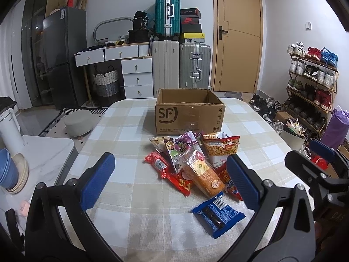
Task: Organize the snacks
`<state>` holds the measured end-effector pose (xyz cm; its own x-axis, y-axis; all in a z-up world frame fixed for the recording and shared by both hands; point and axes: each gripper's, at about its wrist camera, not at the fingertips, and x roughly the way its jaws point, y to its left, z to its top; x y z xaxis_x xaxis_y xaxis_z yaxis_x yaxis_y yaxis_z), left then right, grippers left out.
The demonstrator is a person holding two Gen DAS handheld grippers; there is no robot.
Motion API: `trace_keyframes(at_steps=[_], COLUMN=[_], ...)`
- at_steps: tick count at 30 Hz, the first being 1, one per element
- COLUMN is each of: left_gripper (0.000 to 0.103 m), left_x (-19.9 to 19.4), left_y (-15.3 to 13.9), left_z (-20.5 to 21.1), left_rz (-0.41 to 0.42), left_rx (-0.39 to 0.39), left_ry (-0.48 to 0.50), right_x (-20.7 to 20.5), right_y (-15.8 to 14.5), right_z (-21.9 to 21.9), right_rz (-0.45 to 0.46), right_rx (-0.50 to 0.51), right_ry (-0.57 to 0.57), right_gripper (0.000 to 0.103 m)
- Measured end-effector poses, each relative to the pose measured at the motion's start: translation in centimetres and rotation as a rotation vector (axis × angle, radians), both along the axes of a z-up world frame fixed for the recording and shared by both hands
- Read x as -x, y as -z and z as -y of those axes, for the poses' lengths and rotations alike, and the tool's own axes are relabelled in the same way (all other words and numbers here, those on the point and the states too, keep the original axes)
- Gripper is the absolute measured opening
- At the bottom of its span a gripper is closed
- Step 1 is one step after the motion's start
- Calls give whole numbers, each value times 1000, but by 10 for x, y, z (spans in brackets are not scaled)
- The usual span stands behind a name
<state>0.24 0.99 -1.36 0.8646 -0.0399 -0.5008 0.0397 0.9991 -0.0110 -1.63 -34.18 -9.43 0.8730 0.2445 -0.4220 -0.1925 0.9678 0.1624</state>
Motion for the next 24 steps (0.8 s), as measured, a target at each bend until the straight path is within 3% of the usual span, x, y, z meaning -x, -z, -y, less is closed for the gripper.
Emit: trace_keyframes(at_steps=[24], left_gripper=[102], left_x=[2], left_y=[4], left_z=[0], left_rz=[-8], left_rx=[-12], left_ry=[-21], right_x=[2], right_y=[0], right_z=[0], right_rz=[1], right_rx=[-10], right_ry=[-15], right_gripper=[103])
